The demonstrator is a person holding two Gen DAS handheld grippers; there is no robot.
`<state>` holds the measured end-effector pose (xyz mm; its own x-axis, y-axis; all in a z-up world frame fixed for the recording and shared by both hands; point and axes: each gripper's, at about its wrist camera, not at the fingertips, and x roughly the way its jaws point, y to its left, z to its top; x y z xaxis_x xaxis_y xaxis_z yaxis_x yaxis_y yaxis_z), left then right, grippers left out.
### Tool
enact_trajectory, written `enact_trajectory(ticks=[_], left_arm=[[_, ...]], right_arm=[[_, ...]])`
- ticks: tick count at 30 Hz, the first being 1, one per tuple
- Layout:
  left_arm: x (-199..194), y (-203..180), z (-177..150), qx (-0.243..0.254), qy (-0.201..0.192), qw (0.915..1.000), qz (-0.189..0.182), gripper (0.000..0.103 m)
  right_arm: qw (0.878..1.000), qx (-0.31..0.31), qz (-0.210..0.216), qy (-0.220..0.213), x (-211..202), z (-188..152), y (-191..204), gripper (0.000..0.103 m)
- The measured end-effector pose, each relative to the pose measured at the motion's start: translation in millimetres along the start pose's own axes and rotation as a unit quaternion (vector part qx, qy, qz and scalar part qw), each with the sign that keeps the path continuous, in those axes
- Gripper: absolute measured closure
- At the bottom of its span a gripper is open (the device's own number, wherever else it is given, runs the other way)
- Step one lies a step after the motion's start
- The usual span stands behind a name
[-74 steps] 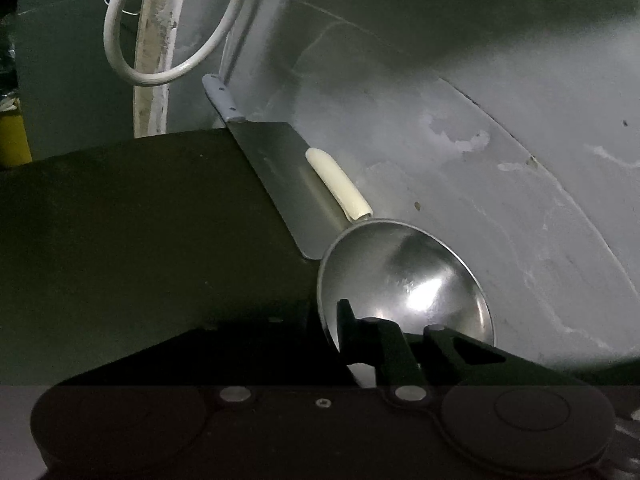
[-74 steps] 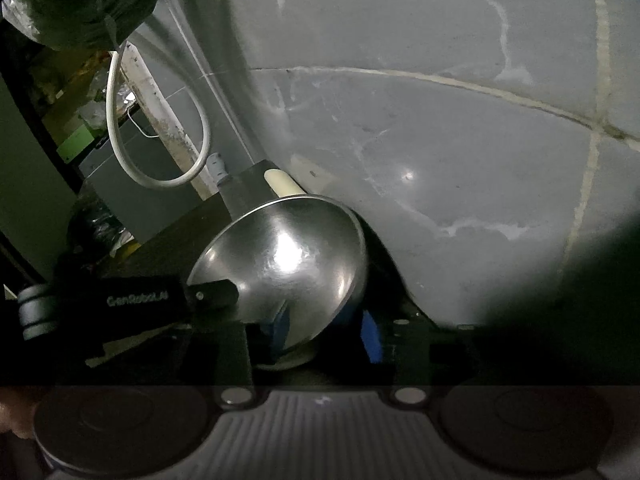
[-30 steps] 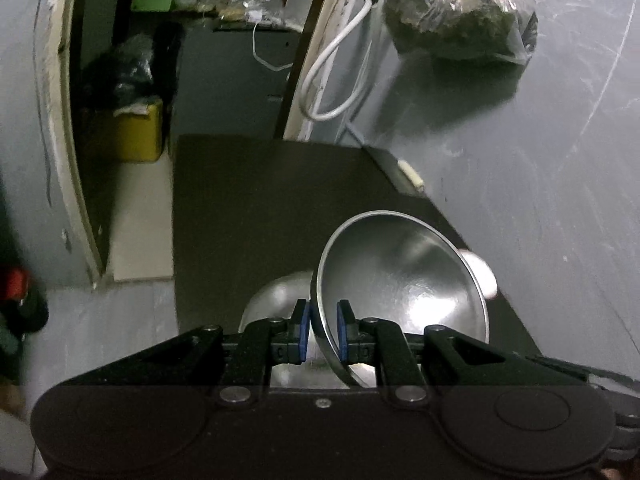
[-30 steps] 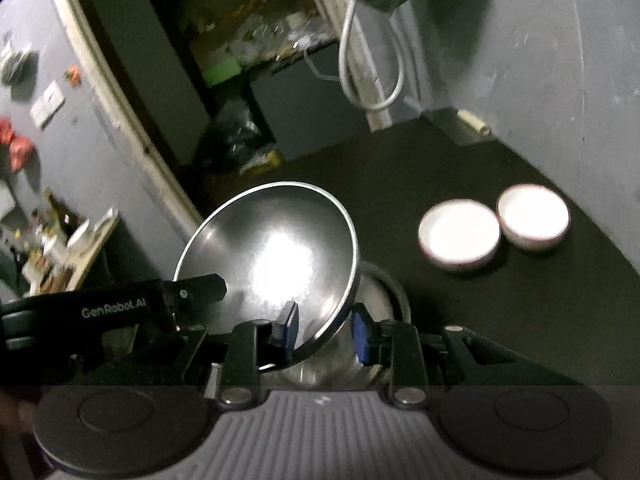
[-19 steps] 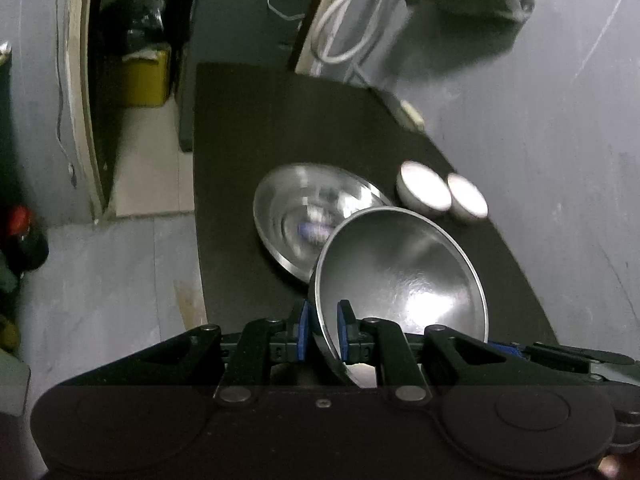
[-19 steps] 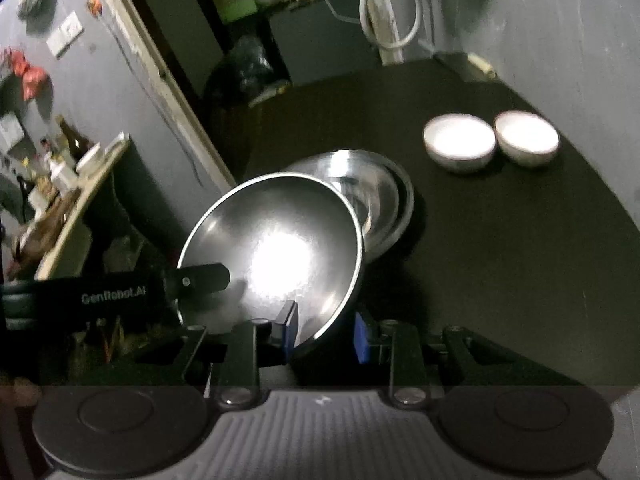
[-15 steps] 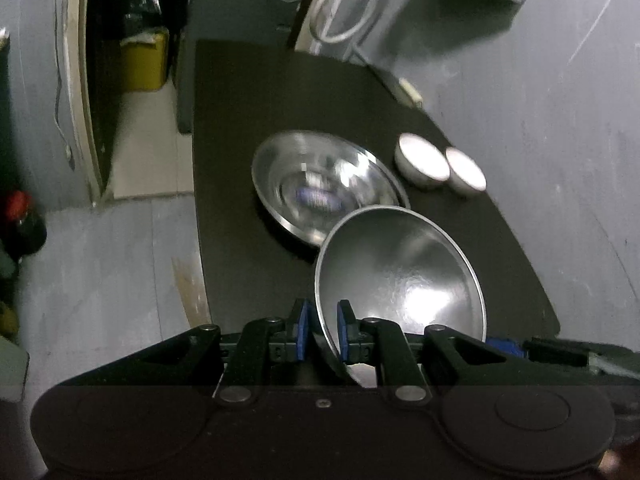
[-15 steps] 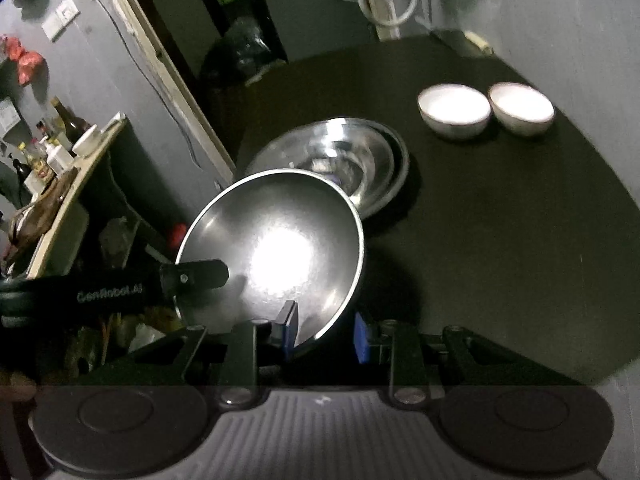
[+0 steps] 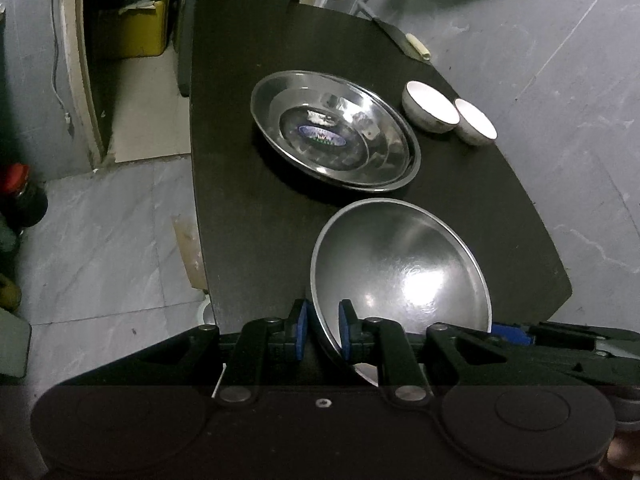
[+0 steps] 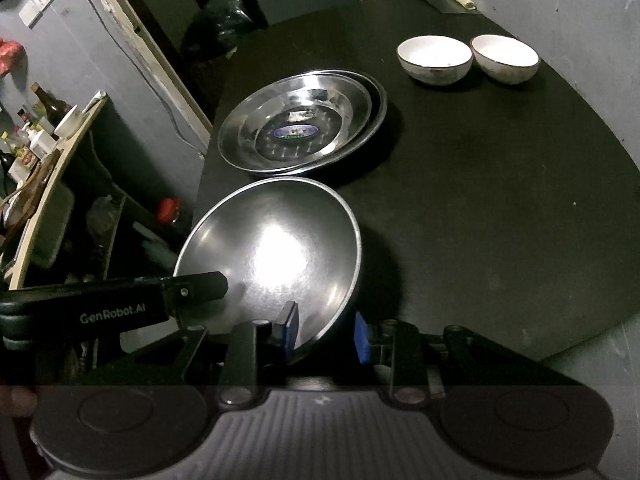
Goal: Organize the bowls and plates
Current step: 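Lift the saucepan with both grippers and carry it toward the stacked plates, then lower the steel saucepan beside the plate stack and open both grippers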
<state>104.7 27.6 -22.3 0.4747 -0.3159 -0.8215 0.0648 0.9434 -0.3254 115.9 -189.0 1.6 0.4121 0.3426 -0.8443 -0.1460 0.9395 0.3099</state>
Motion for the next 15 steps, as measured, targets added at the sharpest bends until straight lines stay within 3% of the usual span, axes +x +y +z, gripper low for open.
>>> enact_trajectory(ticks=[9,13,15], left_arm=[[7.7,2.5,0.8,-0.003,-0.003,1.0000,-0.004,0.085],[7.2,3.5,0.6,-0.005,-0.003,1.0000,-0.006,0.083],[6.9,5.2,1.0,-0.008,-0.004,0.9999,-0.004,0.076]], right_arm=[[1.000,0.002,-0.001,0.005,6.5,1.4,-1.9,0.068],[1.000,0.001,0.002,0.005,7.5,3.3,0.2,0.063],[1.000,-0.001,0.000,0.004,7.5,4.2,1.1,0.062]])
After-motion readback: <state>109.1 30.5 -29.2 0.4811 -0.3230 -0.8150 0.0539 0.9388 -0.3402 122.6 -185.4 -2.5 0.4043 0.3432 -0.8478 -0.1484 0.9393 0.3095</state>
